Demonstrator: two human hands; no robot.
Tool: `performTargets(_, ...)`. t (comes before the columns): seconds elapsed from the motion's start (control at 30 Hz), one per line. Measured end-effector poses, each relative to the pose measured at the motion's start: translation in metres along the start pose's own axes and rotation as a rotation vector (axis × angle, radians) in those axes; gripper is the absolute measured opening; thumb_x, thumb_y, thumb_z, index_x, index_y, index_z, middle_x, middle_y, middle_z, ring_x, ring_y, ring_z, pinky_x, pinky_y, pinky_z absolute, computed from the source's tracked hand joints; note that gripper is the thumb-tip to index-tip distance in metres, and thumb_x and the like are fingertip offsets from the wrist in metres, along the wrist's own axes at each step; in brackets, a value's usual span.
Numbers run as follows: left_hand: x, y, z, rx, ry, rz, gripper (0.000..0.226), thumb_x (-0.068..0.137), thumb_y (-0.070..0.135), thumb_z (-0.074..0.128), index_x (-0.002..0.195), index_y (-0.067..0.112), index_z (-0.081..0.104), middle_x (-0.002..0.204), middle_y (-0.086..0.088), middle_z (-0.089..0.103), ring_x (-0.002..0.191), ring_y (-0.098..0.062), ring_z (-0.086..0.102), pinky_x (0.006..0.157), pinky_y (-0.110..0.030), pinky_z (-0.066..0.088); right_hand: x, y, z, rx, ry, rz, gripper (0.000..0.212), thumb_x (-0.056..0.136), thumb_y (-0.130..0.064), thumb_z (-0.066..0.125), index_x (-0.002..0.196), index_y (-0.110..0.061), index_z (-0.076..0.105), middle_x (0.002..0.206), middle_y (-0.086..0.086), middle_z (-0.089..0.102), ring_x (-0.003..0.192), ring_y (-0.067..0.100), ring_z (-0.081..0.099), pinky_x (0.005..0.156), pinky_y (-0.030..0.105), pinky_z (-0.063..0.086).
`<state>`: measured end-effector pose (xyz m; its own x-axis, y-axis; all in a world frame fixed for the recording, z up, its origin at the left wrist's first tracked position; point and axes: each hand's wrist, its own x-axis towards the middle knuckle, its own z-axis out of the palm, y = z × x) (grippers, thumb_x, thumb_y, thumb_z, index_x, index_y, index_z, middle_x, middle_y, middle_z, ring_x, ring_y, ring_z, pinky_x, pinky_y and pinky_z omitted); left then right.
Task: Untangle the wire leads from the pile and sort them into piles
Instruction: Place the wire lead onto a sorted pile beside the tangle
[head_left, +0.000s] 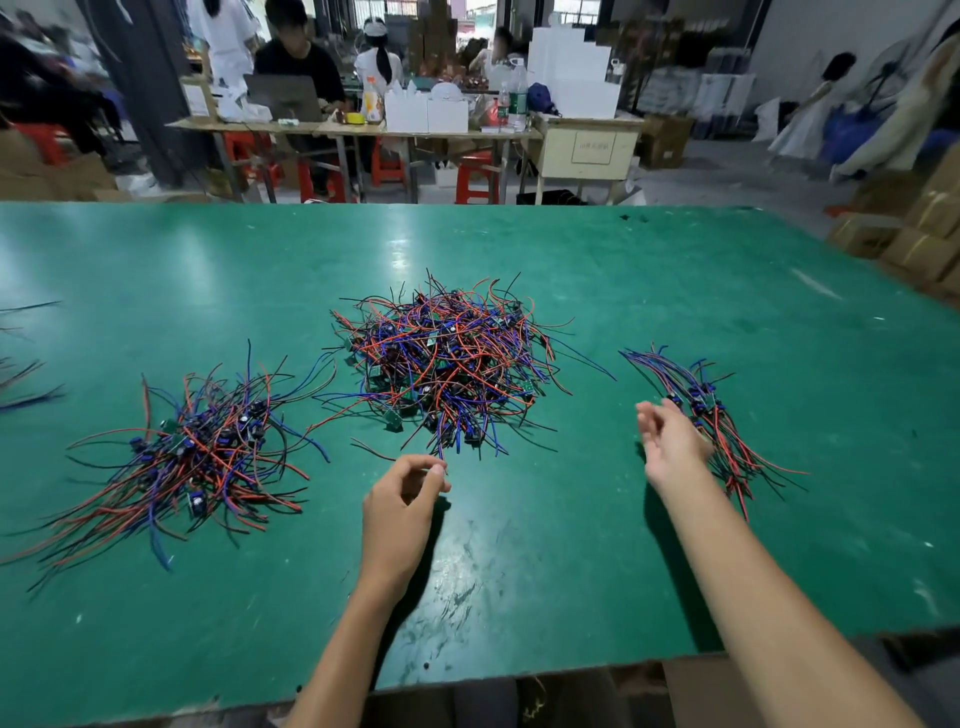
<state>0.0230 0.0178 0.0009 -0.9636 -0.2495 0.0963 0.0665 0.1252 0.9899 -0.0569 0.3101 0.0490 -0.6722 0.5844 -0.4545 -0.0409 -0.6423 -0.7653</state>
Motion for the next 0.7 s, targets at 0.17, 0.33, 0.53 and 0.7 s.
performTargets(0.17, 0.008, -0.002, 0.002, -0.028, 0.015, -0.025, 0.012, 0.096, 0.018, 0.067, 0.087, 0.024, 0.072, 0.072, -0.003, 0.073, 0.069, -0.018, 0.069, 0.074, -0.041, 0.059, 0.011, 0.019, 0.043, -1.061, -0.322, -0.445, 0.065, 0.088, -0.01, 0.073, 0.147, -0.009, 0.044, 0.145, 0.014, 0.052, 0.124, 0.026, 0.057, 0.109, 0.043, 0.046)
performTargets(0.33, 0.016, -0.002, 0.006, -0.109, 0.173, -0.123, 0.012, 0.096, 0.014, 0.065, 0.088, 0.021, 0.07, 0.068, -0.005, 0.072, 0.065, -0.017, 0.066, 0.059, -0.032, 0.054, 0.037, 0.026, 0.082, -1.598, -0.457, -0.394, 0.123, 0.083, -0.05, 0.079, 0.161, -0.012, -0.008, 0.17, 0.012, 0.006, 0.152, 0.034, 0.025, 0.121, 0.049, 0.027)
performTargets(0.53, 0.02, 0.0, 0.006, -0.127, 0.264, -0.151, 0.011, 0.097, 0.015, 0.063, 0.09, 0.021, 0.068, 0.066, -0.004, 0.072, 0.052, -0.012, 0.058, 0.048, -0.025, 0.048, 0.05, 0.048, 0.082, -1.626, -0.2, -0.711, 0.035, 0.099, -0.038, 0.063, 0.115, -0.008, 0.069, 0.123, 0.018, 0.064, 0.108, 0.037, 0.064, 0.086, 0.038, 0.048)
performTargets(0.7, 0.016, 0.003, 0.005, -0.098, 0.261, -0.142, 0.012, 0.097, 0.016, 0.063, 0.089, 0.023, 0.068, 0.066, -0.002, 0.072, 0.056, -0.011, 0.06, 0.049, -0.023, 0.049, 0.041, 0.048, 0.058, -1.537, -0.168, -0.77, 0.021, 0.1, -0.023, 0.06, 0.102, -0.012, 0.078, 0.111, 0.018, 0.069, 0.098, 0.038, 0.066, 0.085, 0.04, 0.052)
